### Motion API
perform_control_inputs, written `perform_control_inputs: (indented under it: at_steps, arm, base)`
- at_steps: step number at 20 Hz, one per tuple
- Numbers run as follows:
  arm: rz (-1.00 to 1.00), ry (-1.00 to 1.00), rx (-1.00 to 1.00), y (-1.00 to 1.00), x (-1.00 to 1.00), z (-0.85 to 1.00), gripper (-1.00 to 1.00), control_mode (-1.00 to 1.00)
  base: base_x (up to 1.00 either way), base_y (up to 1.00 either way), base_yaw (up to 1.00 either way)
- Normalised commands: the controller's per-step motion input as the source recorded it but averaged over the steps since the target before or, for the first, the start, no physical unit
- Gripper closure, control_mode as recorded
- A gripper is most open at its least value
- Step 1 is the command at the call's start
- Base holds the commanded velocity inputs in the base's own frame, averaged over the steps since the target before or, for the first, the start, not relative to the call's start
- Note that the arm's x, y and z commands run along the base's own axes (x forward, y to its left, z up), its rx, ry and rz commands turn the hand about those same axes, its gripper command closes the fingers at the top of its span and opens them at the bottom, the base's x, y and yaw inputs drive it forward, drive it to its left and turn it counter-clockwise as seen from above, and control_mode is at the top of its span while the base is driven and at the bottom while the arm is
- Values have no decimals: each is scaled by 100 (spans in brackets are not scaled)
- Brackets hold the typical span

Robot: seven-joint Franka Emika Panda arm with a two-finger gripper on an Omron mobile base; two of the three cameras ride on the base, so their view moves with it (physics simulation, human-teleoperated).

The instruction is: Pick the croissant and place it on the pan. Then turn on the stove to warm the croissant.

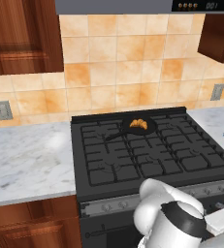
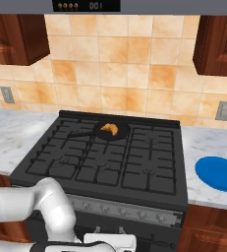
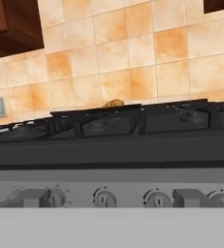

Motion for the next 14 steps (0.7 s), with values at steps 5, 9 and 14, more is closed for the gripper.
perform_control_inputs:
  at_steps: [5, 9, 14]
  arm:
    - [0, 0, -4, 0, 20, -14, -100, -100]
    - [0, 0, -3, 0, 22, -11, -100, -100]
    - [0, 0, -2, 0, 21, -12, -100, -100]
  base:
    - [0, 0, 0]
    - [0, 0, 0]
    - [0, 0, 0]
